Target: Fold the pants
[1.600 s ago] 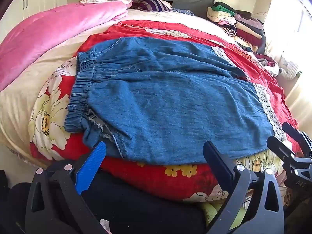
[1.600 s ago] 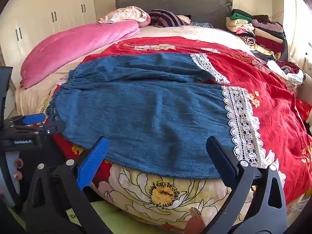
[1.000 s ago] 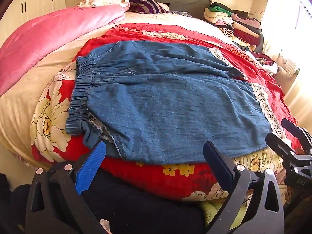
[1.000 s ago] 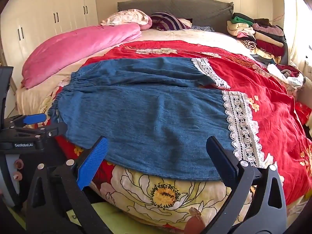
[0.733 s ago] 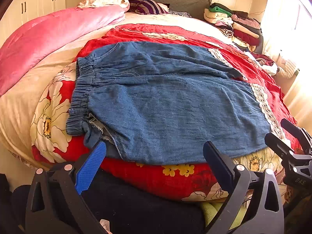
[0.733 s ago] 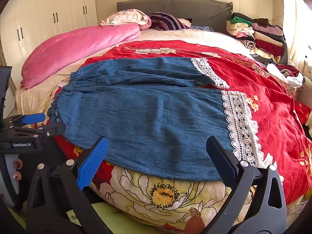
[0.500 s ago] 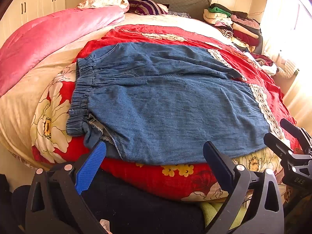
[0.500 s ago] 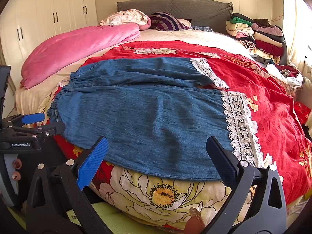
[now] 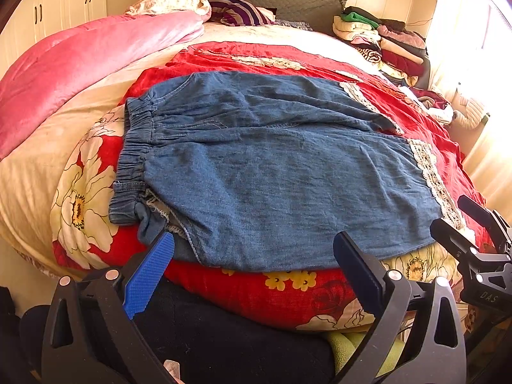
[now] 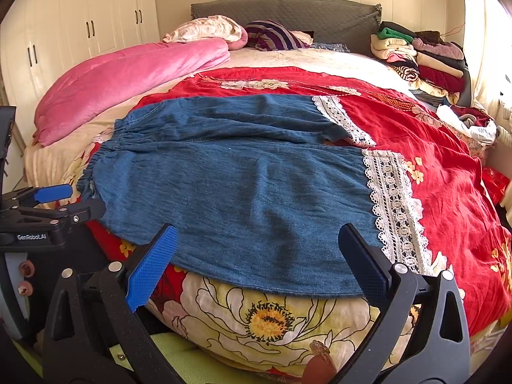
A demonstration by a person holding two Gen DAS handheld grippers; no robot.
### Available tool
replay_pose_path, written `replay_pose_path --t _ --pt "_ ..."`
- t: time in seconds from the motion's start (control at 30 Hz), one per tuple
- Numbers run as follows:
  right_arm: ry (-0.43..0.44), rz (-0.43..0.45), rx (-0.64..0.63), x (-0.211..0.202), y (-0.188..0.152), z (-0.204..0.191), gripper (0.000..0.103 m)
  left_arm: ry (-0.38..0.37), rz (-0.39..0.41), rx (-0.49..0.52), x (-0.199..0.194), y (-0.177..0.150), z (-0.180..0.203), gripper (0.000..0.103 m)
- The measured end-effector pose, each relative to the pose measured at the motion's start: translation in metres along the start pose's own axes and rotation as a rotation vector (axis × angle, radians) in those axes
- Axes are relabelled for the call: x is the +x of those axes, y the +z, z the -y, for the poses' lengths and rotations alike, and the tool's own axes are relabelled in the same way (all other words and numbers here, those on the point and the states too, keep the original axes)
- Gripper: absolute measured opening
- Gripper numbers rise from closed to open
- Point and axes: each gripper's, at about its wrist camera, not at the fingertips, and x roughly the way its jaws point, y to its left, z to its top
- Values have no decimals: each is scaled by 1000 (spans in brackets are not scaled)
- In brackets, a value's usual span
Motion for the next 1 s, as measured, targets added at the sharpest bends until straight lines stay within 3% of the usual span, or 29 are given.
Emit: replay_pose_path --t 1.0 --pt "-7 -3 -2 3 2 0 95 0 10 3 1 5 -1 99"
